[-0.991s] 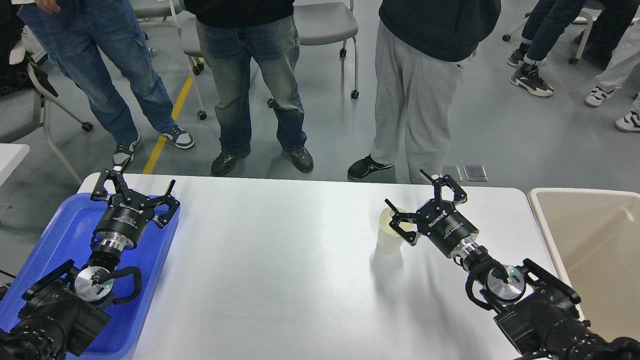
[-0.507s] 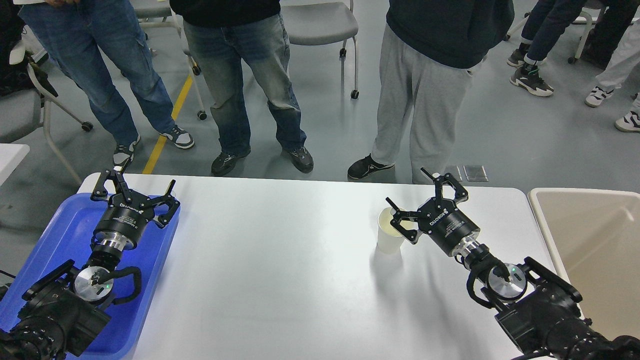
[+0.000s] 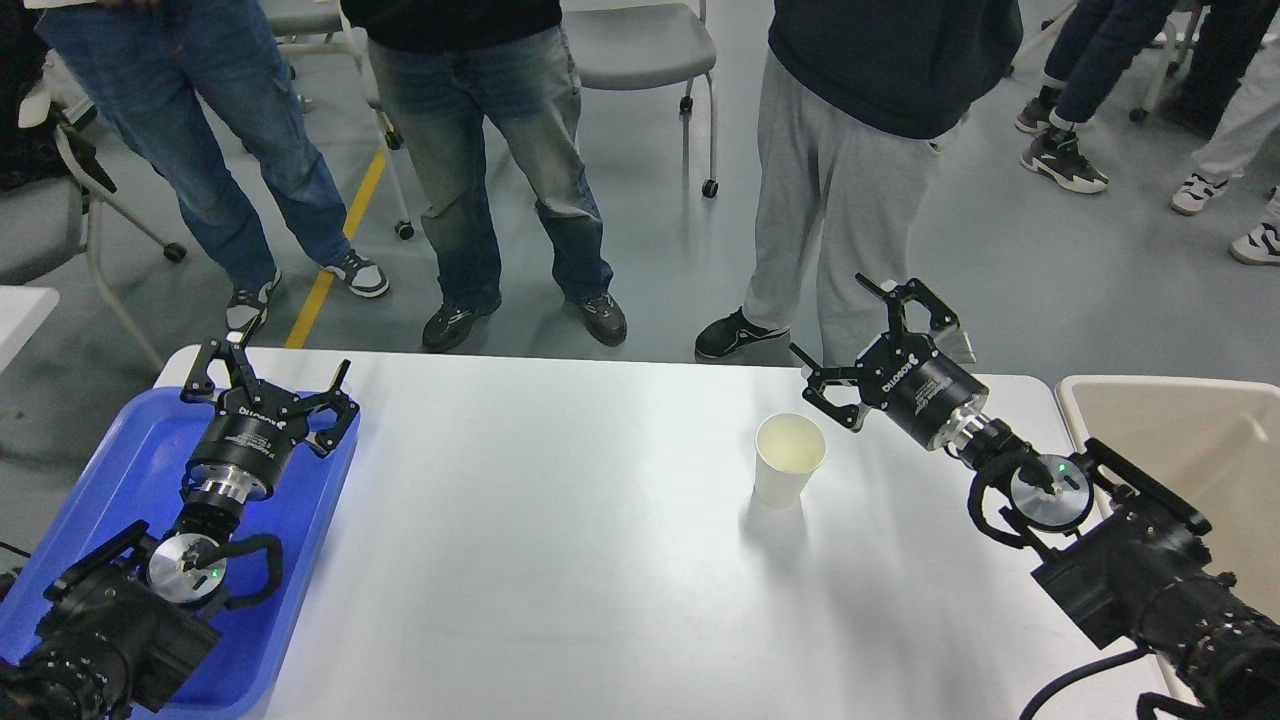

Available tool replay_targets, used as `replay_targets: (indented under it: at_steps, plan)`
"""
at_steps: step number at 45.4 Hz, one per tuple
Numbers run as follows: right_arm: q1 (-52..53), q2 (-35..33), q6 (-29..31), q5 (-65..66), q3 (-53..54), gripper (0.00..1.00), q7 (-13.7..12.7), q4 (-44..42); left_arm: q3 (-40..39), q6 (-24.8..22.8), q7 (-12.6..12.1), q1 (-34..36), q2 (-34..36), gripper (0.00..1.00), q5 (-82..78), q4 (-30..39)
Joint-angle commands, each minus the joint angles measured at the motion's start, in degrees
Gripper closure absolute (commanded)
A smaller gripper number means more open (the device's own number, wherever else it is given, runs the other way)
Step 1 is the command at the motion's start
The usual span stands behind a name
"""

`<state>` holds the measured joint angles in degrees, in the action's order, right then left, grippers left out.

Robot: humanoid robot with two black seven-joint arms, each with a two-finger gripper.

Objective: Tidy desktop
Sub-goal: 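Raise the right gripper and swing it above the white paper cup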

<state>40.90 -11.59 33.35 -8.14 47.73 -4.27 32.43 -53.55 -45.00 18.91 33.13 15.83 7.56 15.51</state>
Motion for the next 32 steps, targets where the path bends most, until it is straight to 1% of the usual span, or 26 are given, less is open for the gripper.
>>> replay_targets:
  at_steps: [1,10,20,26,32]
  plan:
    - [5.85,-6.86,-4.61,3.30,-6.41,0.00,-0.30,5.71,0.03,0.00,-0.01,0.00,-0.01,0.00,0.00,0.05]
    - [11.03,-13.80,-4.87,5.06,-13.71,0.00,-0.30,12.56,0.03,0.00,-0.01,0.00,-0.01,0.00,0.00,0.05]
    - [18.85,-21.80,-4.87,14.63,-25.04,0.00,-0.21,17.84,0.03,0.00,-0.01,0.00,-0.01,0.00,0.00,0.05]
    - [24.30,-24.70,-4.87,22.10,-32.69,0.00,-0.21,20.74,-0.06,0.00,-0.01,0.00,-0.01,0.00,0.00,0.05]
    - [30.80,-25.15,-4.87,27.03,-43.14,0.00,-0.12,20.92,0.03,0.00,-0.01,0.00,-0.01,0.00,0.00,0.05]
